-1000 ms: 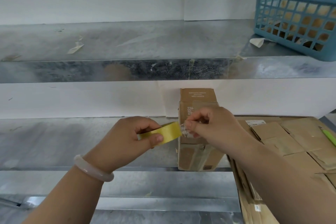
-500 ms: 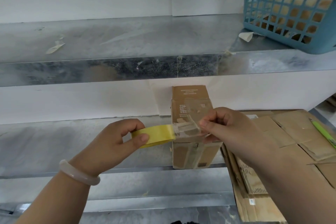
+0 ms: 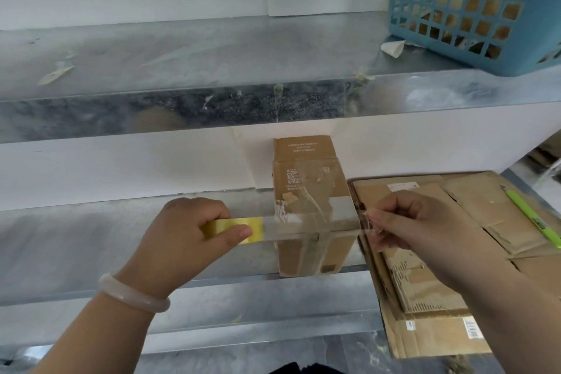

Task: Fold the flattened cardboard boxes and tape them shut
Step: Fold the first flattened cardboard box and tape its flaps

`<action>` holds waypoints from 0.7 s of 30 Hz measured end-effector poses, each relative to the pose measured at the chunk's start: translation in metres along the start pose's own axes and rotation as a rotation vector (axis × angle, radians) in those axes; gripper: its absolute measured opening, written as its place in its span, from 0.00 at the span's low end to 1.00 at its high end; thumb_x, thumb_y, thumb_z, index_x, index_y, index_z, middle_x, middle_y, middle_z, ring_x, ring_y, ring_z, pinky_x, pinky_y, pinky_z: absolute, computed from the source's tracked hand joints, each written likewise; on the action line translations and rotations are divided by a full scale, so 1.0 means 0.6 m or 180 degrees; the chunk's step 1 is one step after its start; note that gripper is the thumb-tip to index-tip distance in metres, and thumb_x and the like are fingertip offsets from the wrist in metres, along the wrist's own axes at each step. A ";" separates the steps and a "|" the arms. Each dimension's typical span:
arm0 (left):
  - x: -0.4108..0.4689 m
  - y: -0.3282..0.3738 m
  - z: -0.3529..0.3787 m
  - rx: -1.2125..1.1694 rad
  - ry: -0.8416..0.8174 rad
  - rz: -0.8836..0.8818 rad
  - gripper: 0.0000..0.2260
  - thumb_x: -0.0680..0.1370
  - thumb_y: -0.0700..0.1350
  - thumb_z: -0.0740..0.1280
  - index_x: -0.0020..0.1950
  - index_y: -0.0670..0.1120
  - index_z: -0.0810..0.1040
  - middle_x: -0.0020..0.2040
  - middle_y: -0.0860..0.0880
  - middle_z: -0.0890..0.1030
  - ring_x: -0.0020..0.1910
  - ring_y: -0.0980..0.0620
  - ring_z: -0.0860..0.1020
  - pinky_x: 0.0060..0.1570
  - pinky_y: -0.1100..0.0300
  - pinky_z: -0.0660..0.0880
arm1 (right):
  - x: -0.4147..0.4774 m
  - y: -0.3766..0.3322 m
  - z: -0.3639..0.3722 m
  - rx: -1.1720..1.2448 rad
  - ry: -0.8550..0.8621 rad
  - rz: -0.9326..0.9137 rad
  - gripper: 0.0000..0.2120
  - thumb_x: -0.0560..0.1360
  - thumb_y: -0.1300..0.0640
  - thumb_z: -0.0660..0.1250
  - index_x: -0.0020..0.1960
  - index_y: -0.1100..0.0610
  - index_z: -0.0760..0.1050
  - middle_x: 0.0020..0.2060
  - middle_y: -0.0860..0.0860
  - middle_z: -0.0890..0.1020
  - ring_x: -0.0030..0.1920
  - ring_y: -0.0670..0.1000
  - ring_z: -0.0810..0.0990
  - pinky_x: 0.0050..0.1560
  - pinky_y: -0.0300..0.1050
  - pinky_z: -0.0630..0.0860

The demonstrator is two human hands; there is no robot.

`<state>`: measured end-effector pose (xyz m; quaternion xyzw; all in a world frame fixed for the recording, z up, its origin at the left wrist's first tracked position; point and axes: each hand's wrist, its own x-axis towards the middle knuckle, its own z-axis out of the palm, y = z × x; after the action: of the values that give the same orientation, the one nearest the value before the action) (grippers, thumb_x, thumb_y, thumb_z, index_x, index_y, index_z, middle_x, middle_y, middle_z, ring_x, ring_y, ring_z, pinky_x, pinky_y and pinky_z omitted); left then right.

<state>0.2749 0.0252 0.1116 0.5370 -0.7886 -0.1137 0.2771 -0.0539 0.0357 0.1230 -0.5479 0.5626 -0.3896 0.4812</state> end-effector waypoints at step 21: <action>0.039 -0.006 0.058 0.0401 -0.0623 -0.0462 0.22 0.68 0.68 0.63 0.32 0.49 0.74 0.34 0.57 0.77 0.37 0.60 0.74 0.27 0.65 0.62 | 0.060 0.127 0.038 0.2263 -0.0201 0.1160 0.10 0.65 0.55 0.75 0.39 0.60 0.77 0.33 0.55 0.78 0.33 0.49 0.78 0.36 0.43 0.81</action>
<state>0.2523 -0.0018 0.0888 0.5953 -0.7765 -0.1356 0.1556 -0.0482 0.0093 0.0400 -0.2501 0.4656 -0.4512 0.7191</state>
